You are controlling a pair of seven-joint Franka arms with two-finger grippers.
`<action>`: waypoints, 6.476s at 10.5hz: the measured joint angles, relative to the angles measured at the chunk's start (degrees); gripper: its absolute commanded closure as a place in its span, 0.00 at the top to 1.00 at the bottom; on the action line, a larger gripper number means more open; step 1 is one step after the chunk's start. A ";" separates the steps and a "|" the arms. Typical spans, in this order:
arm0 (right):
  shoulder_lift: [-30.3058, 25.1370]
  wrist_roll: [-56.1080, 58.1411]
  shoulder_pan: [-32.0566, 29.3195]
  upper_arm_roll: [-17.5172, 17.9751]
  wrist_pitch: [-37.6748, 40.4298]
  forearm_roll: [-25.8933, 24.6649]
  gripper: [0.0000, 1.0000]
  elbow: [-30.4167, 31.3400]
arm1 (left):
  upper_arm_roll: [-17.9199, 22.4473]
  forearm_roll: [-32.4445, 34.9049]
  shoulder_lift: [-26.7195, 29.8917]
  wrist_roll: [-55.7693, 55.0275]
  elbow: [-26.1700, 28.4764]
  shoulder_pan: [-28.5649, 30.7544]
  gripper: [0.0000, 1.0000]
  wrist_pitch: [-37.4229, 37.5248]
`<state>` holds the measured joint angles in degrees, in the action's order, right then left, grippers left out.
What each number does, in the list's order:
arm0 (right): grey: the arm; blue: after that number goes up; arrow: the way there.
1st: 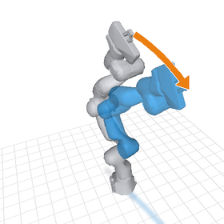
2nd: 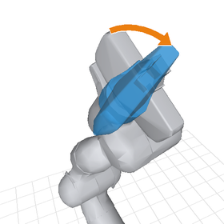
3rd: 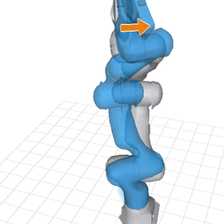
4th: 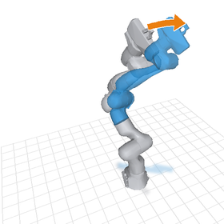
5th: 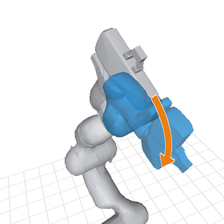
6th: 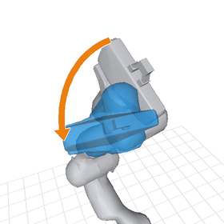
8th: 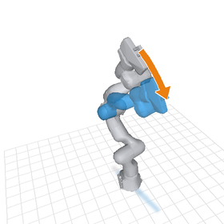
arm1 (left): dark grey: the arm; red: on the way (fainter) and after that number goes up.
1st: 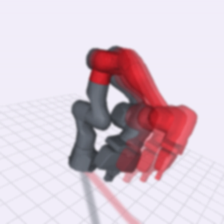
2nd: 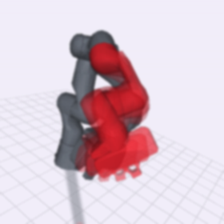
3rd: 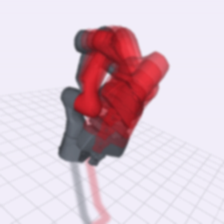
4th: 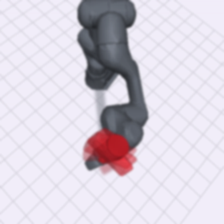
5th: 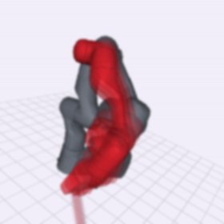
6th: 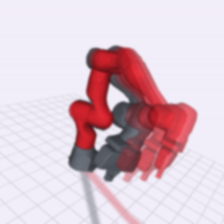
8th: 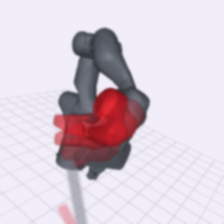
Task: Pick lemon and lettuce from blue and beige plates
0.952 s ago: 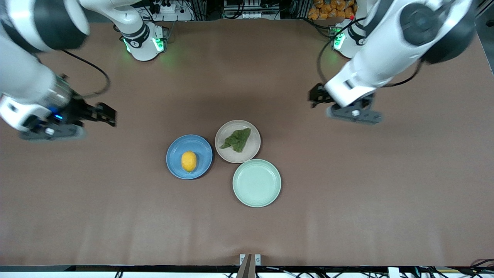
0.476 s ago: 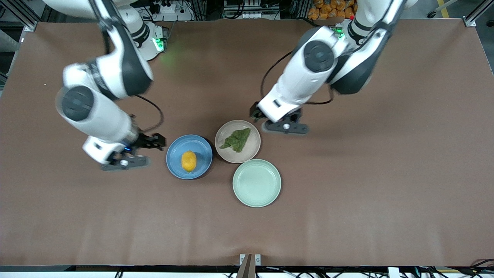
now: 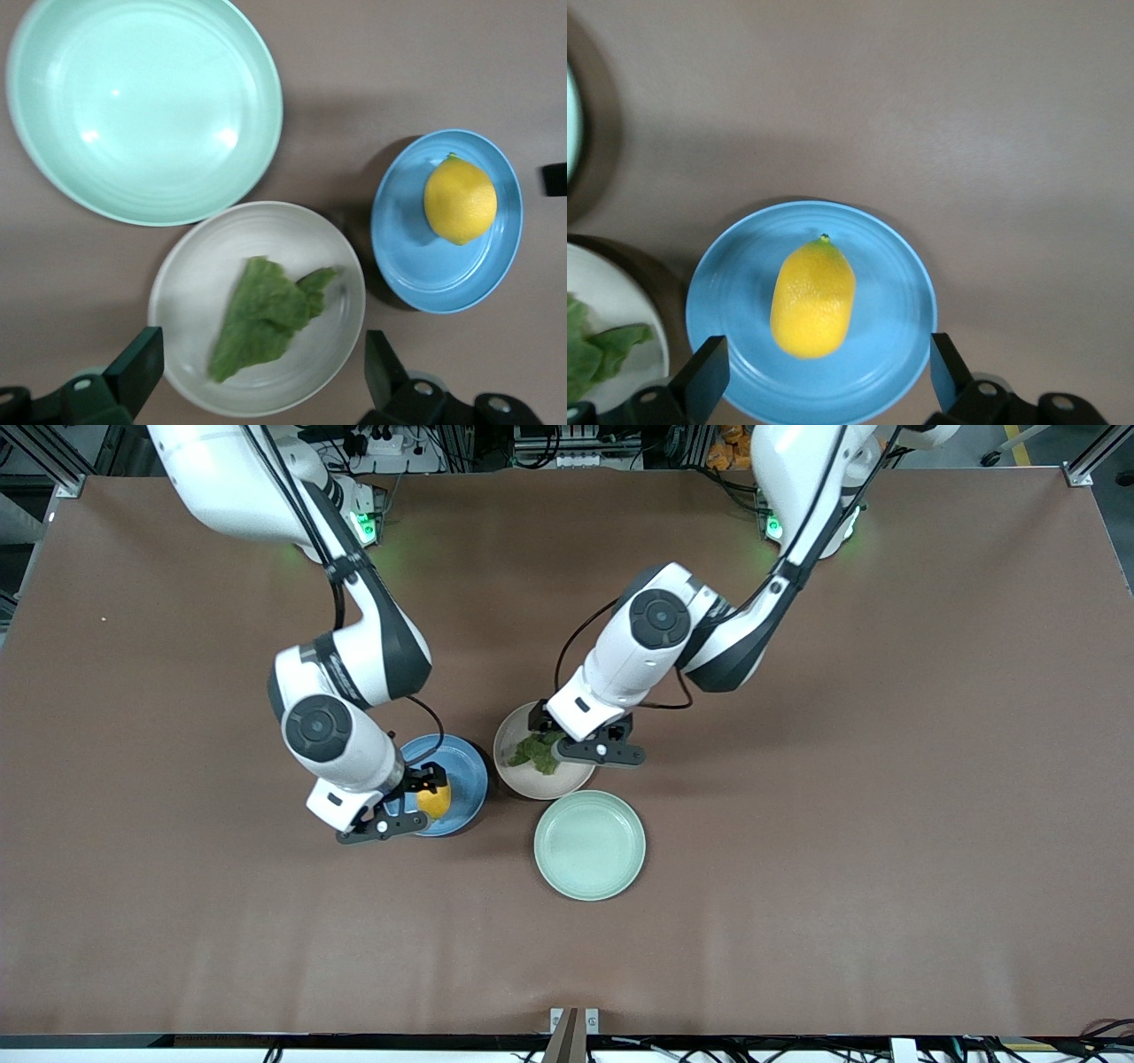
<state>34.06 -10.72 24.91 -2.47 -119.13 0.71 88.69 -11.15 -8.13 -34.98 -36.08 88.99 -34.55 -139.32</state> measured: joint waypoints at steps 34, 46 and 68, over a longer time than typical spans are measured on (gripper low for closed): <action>-3.89 40.49 -13.88 -14.53 6.44 13.05 0.00 17.73 | -1.47 33.90 -13.32 7.96 -1.80 -2.22 0.00 -7.84; -4.03 40.51 -13.67 -15.35 20.15 13.62 1.00 3.52 | -1.06 18.49 10.41 7.67 -3.01 15.78 0.00 24.41; -27.78 22.37 -19.86 -3.99 28.70 2.34 1.00 -6.04 | 0.68 15.06 2.12 18.76 2.41 35.34 1.00 30.94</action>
<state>6.28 11.64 5.05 -6.46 -90.43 3.05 82.65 -10.47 6.93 -32.86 -17.32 91.40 0.78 -108.39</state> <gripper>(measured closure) 0.000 0.595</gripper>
